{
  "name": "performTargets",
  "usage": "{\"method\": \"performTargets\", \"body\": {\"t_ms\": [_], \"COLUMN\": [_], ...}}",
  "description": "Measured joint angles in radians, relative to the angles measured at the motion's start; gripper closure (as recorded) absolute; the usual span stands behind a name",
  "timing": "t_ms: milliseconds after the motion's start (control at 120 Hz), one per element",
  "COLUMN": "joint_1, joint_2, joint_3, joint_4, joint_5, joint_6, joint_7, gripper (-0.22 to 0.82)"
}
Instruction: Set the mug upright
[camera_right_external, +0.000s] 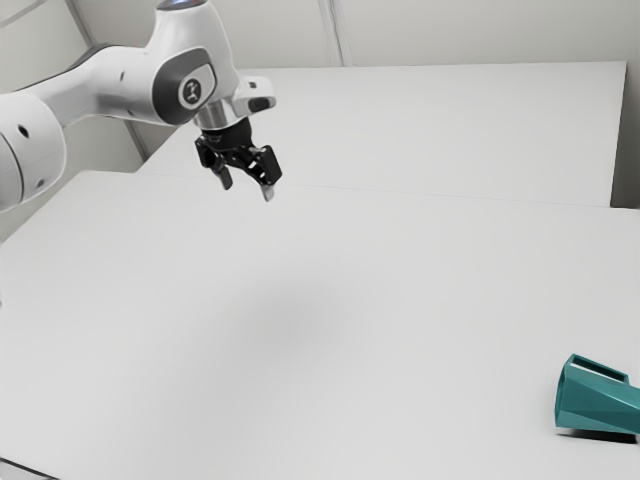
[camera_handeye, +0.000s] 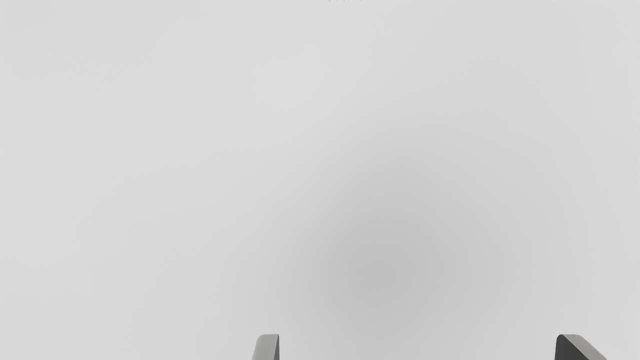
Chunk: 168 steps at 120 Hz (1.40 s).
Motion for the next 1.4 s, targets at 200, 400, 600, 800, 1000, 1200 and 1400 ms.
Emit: {"method": "performTargets", "body": {"t_ms": [200, 400, 600, 800, 1000, 1200, 1400], "joint_1": [-0.061, -0.135, -0.246, -0.354, -0.41, -0.456, -0.508], "joint_2": [-0.038, -0.056, -0.07, -0.057, -0.007, 0.043, 0.089], "joint_3": [0.015, 0.03, 0.056, 0.059, 0.059, 0.052, 0.05], "joint_4": [-0.039, -0.15, -0.255, -0.308, -0.317, -0.323, -0.323], "joint_5": [-0.085, -0.239, -0.393, -0.524, -0.622, -0.71, -0.787], "joint_6": [0.022, 0.075, 0.17, 0.246, 0.298, 0.347, 0.394], "joint_7": [-0.024, -0.047, -0.062, -0.072, -0.078, -0.076, -0.066], "gripper": [0.0, 0.0, 0.0, 0.0, 0.0, 0.0, 0.0]}}
